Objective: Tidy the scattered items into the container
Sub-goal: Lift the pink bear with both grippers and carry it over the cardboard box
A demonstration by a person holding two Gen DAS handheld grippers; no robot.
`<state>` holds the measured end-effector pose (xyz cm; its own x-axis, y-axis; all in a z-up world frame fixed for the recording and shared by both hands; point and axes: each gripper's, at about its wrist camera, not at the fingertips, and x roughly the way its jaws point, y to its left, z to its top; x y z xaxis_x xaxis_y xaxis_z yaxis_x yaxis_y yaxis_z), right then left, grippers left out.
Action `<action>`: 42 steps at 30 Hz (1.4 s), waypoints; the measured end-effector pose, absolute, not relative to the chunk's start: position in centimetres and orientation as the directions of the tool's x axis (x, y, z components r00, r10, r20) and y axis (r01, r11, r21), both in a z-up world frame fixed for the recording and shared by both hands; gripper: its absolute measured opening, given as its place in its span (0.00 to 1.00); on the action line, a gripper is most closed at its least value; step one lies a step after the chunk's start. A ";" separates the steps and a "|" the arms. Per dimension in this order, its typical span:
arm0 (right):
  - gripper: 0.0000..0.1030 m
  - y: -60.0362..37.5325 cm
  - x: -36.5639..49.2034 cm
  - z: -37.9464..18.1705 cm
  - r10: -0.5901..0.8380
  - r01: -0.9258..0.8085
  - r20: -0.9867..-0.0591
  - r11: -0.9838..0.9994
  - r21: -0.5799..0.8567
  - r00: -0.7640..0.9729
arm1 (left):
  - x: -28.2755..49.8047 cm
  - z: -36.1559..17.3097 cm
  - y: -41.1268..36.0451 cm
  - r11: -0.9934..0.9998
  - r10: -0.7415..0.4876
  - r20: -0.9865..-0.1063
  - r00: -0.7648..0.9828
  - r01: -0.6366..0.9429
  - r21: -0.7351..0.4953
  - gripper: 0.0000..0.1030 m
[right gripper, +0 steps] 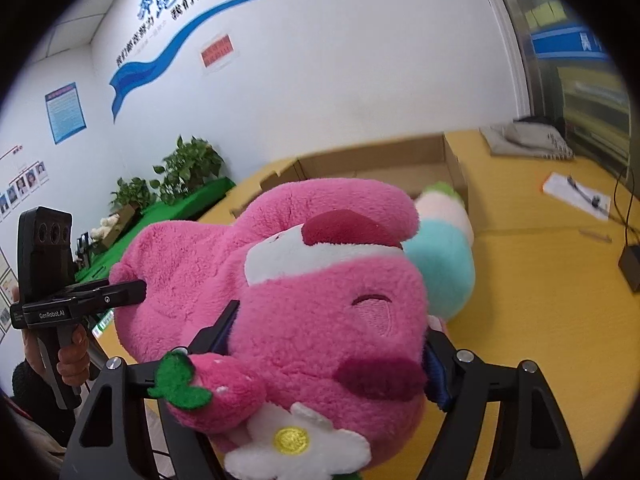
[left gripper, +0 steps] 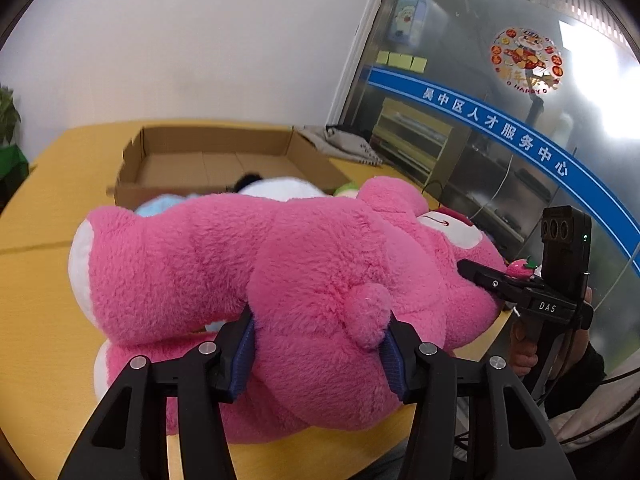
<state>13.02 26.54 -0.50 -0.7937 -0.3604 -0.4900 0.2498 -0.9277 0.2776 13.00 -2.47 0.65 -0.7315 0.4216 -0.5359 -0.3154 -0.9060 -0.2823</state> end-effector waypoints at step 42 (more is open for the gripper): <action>0.75 32.6 -36.0 -5.6 -0.149 -0.041 -0.712 -0.969 0.242 -0.686 | -39.1 -6.4 -8.6 -0.913 0.406 -0.728 -0.553 -0.207 -0.352 0.45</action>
<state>-35.97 32.62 -5.62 -0.6865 -0.1489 -0.7117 -0.0410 -0.9693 0.2424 -39.14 -8.62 -6.37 -0.5527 0.4061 -0.7277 -0.2070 -0.9128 -0.3521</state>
